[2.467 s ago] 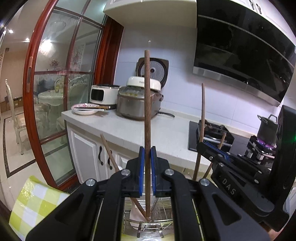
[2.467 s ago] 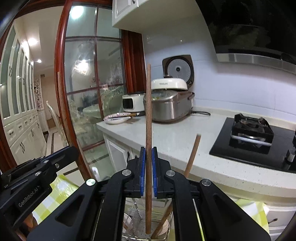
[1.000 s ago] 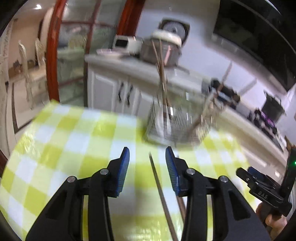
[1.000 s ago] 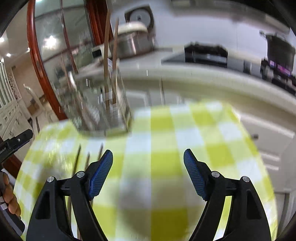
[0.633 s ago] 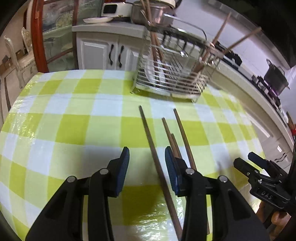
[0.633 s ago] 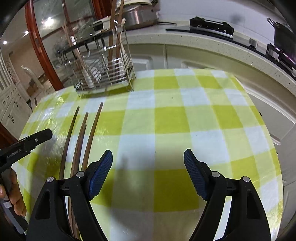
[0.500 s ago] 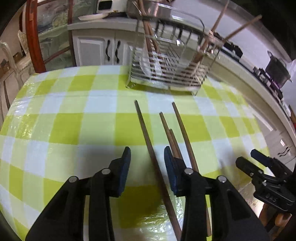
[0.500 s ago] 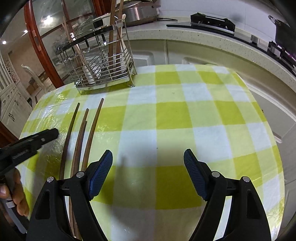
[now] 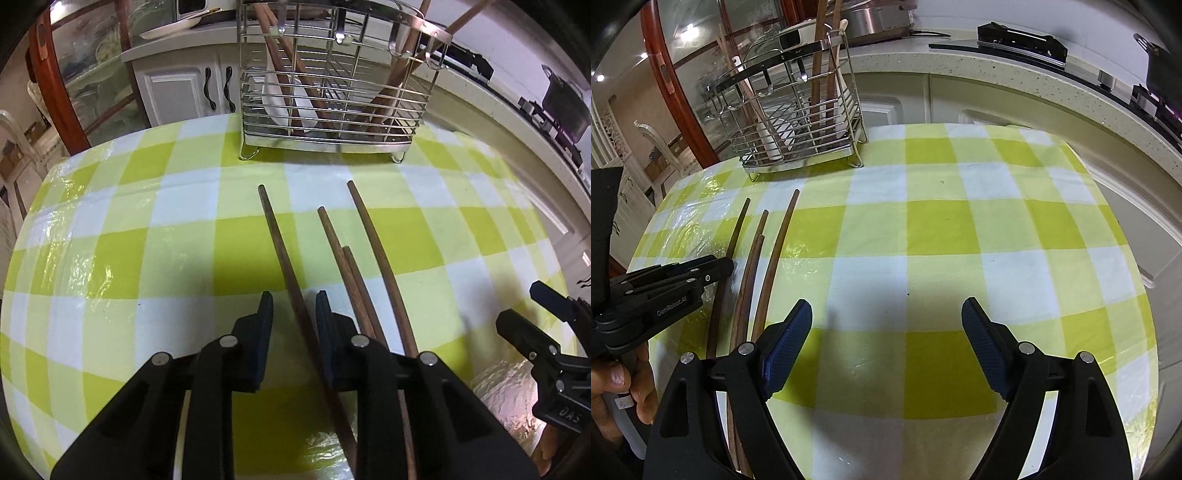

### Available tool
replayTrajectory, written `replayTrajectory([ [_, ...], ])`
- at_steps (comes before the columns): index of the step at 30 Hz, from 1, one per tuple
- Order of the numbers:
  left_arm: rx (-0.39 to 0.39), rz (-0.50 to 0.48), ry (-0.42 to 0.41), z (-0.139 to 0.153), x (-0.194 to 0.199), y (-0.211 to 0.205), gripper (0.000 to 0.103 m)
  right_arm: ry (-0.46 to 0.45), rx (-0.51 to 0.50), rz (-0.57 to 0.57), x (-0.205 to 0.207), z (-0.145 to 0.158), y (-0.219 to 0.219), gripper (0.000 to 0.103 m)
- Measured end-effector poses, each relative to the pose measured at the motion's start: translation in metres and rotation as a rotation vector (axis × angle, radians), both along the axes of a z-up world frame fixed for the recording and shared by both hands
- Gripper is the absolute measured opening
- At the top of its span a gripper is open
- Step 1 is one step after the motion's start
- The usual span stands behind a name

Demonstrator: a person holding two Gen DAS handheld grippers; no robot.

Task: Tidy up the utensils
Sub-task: 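Move the open left tool back down to the chopsticks on the cloth, then close the left tool on another brown chopstick and lift it upright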

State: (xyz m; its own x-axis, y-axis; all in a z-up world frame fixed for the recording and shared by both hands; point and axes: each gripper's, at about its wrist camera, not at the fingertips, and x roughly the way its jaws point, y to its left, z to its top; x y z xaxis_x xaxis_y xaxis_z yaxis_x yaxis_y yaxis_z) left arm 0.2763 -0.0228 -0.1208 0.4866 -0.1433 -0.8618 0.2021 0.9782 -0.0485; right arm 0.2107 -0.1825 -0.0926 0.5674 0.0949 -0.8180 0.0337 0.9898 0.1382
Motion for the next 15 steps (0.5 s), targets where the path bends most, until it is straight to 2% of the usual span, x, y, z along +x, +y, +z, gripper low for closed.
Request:
replayTrajectory([
  [4, 0.054, -0.018, -0.004, -0.001, -0.002, -0.006, 0.021, 0.005, -0.004, 0.004, 0.002, 0.001, 0.003, 0.078],
  [7, 0.085, -0.034, -0.014, -0.001, -0.006, -0.01, 0.011, 0.009, -0.01, 0.013, 0.005, 0.002, 0.008, 0.079],
  [15, 0.077, -0.015, -0.012, -0.001, -0.014, 0.016, 0.009, 0.026, -0.029, 0.079, 0.019, 0.001, 0.038, 0.079],
])
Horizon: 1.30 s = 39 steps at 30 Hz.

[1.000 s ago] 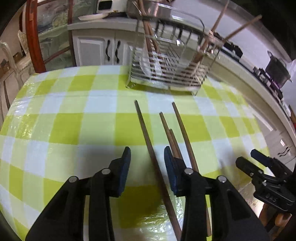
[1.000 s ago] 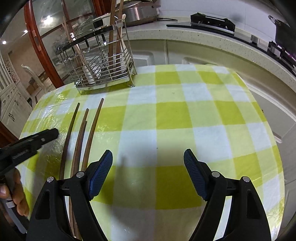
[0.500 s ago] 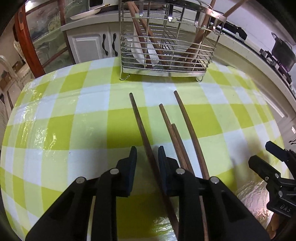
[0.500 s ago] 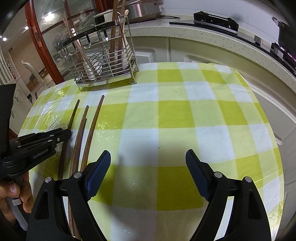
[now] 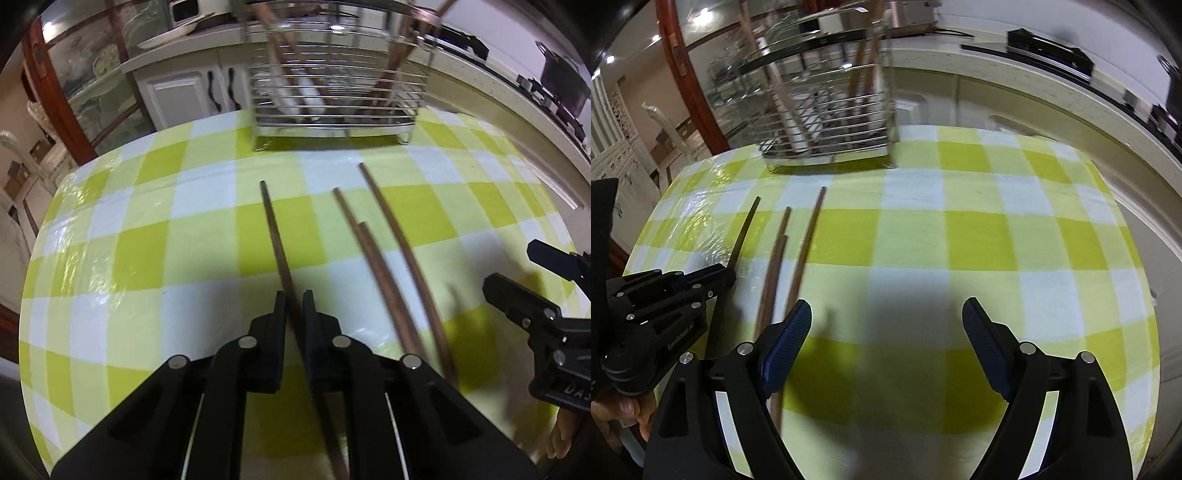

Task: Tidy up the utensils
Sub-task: 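Close the left tool on another brown chopstick and lift it upright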

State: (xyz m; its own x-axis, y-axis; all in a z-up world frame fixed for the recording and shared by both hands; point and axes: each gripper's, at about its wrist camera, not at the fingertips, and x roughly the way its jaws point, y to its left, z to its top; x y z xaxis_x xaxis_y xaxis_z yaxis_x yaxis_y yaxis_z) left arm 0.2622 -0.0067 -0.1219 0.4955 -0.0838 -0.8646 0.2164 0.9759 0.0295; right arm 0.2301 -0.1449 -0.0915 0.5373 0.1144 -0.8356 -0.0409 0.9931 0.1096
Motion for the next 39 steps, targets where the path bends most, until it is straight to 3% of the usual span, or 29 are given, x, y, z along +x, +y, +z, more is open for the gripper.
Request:
replayTrajectory([
  [9, -0.001, 0.064, -0.015, 0.0, -0.013, 0.047, 0.008, 0.036, -0.015, 0.062, 0.017, -0.01, 0.033, 0.078],
  [18, 0.011, 0.093, -0.026, 0.0, -0.024, 0.071, 0.008, 0.047, -0.081, 0.076, 0.024, -0.018, 0.043, 0.063],
  [25, 0.019, 0.101, -0.02, 0.0, -0.027, 0.073, 0.01, 0.024, -0.088, 0.148, 0.018, -0.014, 0.055, 0.032],
  [30, 0.036, 0.106, -0.019, 0.0, -0.029, 0.071, 0.012, 0.016, -0.08, 0.161, 0.018, -0.014, 0.054, 0.025],
  [33, 0.038, 0.098, -0.017, 0.0, -0.027, 0.068, 0.008, 0.012, -0.068, 0.158, 0.019, -0.014, 0.051, 0.014],
  [39, 0.013, 0.101, -0.013, 0.0, -0.024, 0.07, 0.008, 0.007, -0.021, 0.154, 0.019, -0.012, 0.041, 0.008],
])
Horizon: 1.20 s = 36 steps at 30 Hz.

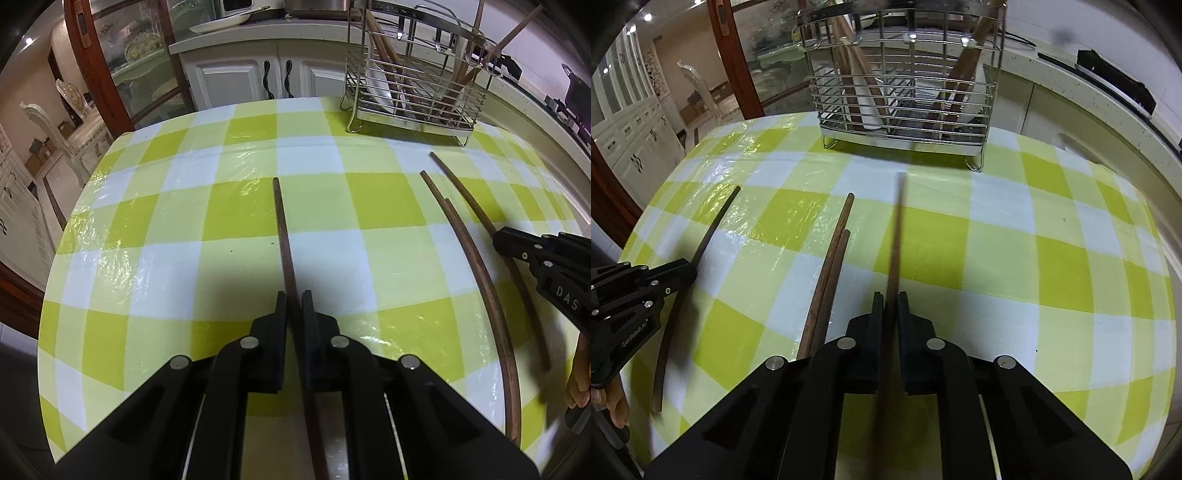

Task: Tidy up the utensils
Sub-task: 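Close the left tool on another brown chopstick and lift it upright, then carry the chopstick with the left tool over the wire rack and release it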

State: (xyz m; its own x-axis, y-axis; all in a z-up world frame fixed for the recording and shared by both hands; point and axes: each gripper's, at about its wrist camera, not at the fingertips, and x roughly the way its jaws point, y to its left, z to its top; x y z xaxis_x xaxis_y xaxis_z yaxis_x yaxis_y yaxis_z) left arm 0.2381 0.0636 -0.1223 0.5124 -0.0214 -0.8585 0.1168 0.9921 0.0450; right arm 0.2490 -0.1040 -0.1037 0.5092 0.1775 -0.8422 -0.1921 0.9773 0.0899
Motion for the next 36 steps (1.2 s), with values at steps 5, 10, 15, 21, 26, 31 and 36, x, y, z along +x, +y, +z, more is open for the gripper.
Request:
replayTrajectory([
  [5, -0.032, 0.003, -0.015, 0.005, -0.001, 0.0, 0.007, -0.024, 0.015, 0.0, -0.003, 0.011, -0.006, 0.009],
  [10, -0.063, 0.009, -0.061, 0.02, -0.005, 0.002, 0.007, -0.055, 0.033, -0.005, -0.01, 0.027, -0.011, 0.008],
  [15, -0.081, 0.028, -0.115, 0.04, -0.011, 0.006, 0.007, -0.105, 0.04, 0.0, -0.018, 0.05, -0.012, 0.008],
  [21, -0.098, 0.034, -0.183, 0.068, -0.021, 0.009, 0.007, -0.166, 0.047, 0.001, -0.029, 0.077, -0.013, 0.008],
  [26, -0.106, 0.033, -0.232, 0.089, -0.029, 0.008, 0.007, -0.193, 0.055, 0.007, -0.035, 0.09, -0.013, 0.008],
  [31, -0.109, 0.032, -0.261, 0.102, -0.036, 0.006, 0.007, -0.207, 0.062, 0.005, -0.039, 0.096, -0.015, 0.008],
  [36, -0.116, 0.031, -0.283, 0.11, -0.041, 0.006, 0.007, -0.226, 0.064, 0.006, -0.043, 0.103, -0.014, 0.008],
])
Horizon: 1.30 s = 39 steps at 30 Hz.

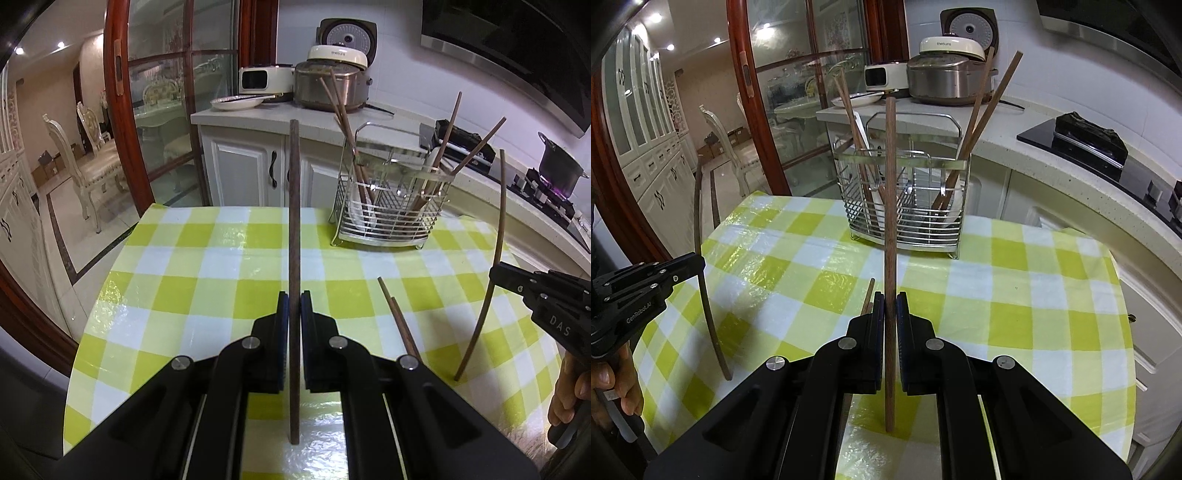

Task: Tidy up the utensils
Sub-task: 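Carry the chopstick with the left tool over the wire rack and release it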

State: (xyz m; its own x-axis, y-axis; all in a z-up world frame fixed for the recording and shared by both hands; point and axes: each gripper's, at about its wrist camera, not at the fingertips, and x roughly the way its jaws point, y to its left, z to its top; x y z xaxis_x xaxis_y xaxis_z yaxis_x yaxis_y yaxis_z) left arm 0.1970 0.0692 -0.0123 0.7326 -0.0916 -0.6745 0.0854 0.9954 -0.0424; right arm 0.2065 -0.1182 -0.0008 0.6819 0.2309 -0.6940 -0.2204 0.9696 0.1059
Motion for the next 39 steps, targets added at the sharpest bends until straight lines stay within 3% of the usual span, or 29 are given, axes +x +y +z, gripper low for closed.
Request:
replayTrajectory([
  [23, -0.008, -0.027, -0.052, 0.018, -0.008, -0.011, 0.007, -0.025, 0.009, -0.008, -0.004, 0.009, -0.003, 0.008],
  [39, 0.005, -0.083, -0.094, 0.041, 0.006, -0.028, 0.007, -0.063, 0.03, 0.013, 0.007, 0.039, -0.003, 0.008],
])
